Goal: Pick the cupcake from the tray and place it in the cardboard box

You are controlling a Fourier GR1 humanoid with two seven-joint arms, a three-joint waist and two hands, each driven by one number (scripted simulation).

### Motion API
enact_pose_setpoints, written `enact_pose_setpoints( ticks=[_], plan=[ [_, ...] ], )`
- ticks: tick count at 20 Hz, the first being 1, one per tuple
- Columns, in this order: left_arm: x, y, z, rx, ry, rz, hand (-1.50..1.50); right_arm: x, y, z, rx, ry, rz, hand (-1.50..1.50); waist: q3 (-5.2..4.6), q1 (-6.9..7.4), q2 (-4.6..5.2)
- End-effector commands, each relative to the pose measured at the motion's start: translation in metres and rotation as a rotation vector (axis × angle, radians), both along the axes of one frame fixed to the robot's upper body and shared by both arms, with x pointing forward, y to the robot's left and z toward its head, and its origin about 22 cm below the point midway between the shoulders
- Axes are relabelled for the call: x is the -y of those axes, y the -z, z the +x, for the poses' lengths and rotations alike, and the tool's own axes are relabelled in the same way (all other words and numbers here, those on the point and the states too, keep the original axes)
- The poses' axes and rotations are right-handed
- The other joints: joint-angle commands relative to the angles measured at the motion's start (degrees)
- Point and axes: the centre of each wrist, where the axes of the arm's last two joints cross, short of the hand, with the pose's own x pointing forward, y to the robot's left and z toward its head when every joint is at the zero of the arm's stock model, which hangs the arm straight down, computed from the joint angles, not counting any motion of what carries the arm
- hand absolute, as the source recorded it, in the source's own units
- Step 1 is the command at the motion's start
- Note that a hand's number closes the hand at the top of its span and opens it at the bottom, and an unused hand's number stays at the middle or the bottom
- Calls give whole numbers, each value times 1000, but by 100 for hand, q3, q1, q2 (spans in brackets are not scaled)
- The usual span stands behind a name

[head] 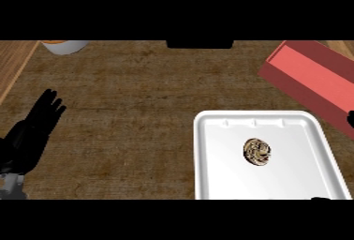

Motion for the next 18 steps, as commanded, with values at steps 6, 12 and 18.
enact_pose_setpoints(
  ticks=[6,12,18],
  plan=[
    [13,-7,7,11,21,-17,0,-47,-43,6,-392,57,-302,-150,14,86,22],
    [1,0,-3,-3,25,-12,0,-85,-47,42,-549,63,-246,-150,26,93,17],
    [7,1,10,-18,11,-37,0,-88,-53,66,-619,82,-246,-150,32,-24,9]
  ],
)
